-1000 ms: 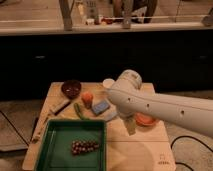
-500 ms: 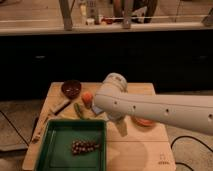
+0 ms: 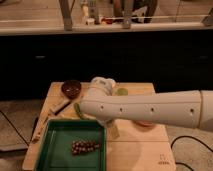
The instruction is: Place grapes in table surface
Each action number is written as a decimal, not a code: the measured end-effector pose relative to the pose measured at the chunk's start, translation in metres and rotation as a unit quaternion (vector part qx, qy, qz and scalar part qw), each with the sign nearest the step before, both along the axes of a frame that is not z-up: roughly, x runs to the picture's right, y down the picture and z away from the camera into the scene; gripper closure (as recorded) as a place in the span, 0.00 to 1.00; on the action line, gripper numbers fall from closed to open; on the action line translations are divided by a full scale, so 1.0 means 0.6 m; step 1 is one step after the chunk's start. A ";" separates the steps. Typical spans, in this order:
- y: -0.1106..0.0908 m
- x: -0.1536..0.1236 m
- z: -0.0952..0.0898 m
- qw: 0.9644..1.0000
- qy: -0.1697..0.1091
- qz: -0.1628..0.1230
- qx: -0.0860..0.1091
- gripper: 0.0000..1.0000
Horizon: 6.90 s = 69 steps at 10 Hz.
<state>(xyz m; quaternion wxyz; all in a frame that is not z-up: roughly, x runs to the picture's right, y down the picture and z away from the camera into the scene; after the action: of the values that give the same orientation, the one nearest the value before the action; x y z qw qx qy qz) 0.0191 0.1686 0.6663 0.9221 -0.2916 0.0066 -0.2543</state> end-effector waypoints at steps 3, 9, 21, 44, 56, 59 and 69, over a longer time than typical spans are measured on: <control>0.010 -0.042 0.005 1.000 -0.017 -0.023 -0.001 0.20; 0.042 -0.099 0.017 0.998 -0.040 -0.041 0.000 0.20; 0.096 -0.124 0.072 0.997 -0.079 0.023 -0.008 0.20; 0.160 -0.145 0.138 0.987 -0.126 0.099 -0.030 0.20; 0.171 -0.151 0.145 0.982 -0.150 0.107 -0.048 0.20; 0.173 -0.151 0.146 0.981 -0.154 0.107 -0.053 0.20; 0.180 -0.145 0.152 0.978 -0.164 0.106 -0.069 0.20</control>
<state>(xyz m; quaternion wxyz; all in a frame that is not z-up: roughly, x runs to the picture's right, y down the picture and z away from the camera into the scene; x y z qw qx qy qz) -0.0677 0.2766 0.7574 0.9101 -0.3075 -0.1933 -0.1994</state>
